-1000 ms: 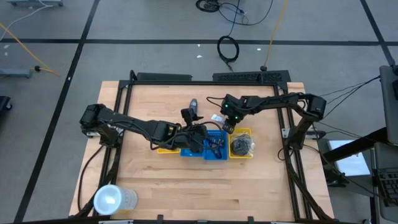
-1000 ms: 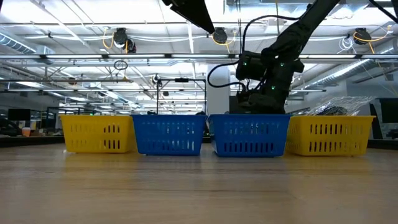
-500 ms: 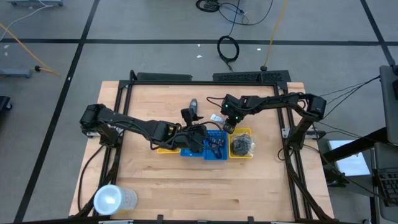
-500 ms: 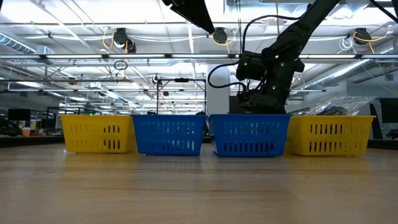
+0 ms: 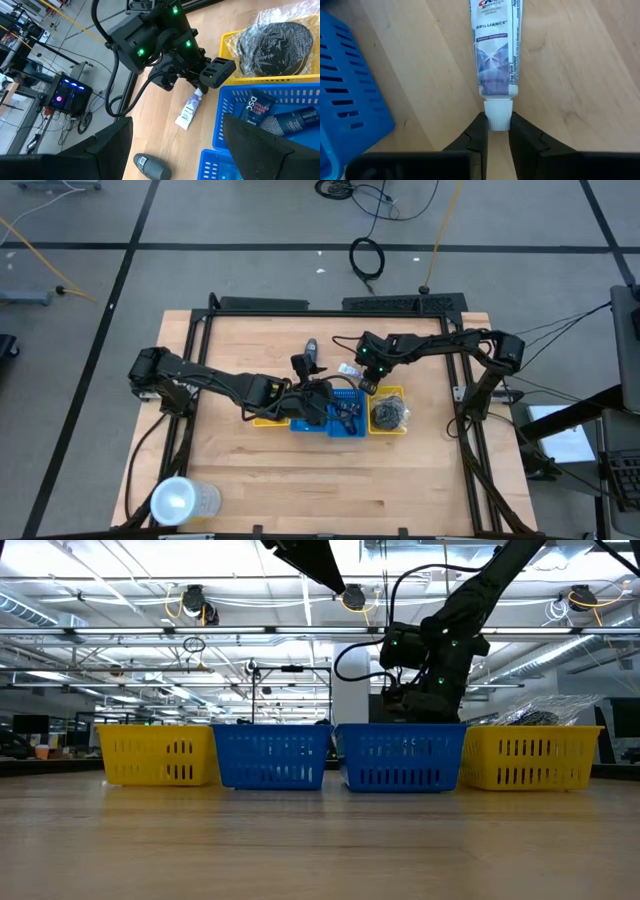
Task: Pick & Place Travel size toiletries
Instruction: Put the white toothpaste into the left blue basket
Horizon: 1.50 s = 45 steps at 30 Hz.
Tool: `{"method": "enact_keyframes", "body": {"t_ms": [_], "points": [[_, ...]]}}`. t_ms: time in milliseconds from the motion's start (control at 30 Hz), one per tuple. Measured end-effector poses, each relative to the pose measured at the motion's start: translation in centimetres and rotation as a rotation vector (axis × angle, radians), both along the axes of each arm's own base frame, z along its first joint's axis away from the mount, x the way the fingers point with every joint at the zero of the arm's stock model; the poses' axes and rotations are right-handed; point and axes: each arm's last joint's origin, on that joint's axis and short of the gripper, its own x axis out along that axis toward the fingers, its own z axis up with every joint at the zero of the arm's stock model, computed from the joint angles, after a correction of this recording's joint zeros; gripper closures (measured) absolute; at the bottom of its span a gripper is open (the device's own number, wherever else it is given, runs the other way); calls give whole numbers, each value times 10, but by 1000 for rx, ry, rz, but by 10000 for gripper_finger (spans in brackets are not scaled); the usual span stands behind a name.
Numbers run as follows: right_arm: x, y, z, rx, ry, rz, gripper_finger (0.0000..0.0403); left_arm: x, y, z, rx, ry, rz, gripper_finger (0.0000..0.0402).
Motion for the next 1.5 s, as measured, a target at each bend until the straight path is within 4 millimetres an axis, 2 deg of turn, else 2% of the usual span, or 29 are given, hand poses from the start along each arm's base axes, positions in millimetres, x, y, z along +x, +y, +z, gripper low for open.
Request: {"method": "enact_keyframes", "body": {"t_ms": [233,567,900,1200,1500], "points": [[-4,1,20,-40,-57,-2,360,0,0,0,0,0,0,101],[-24,10,82,-138,-252,-11,360,0,0,0,5,4,-4,101],[-45,43,129,-204,-411,62,360,2,9,1,1,-9,22,101],[-48,76,144,-382,-435,107,360,7,38,2,-92,-85,130,101],[-46,97,146,-556,-402,141,360,17,64,7,-318,-185,40,101]]}}
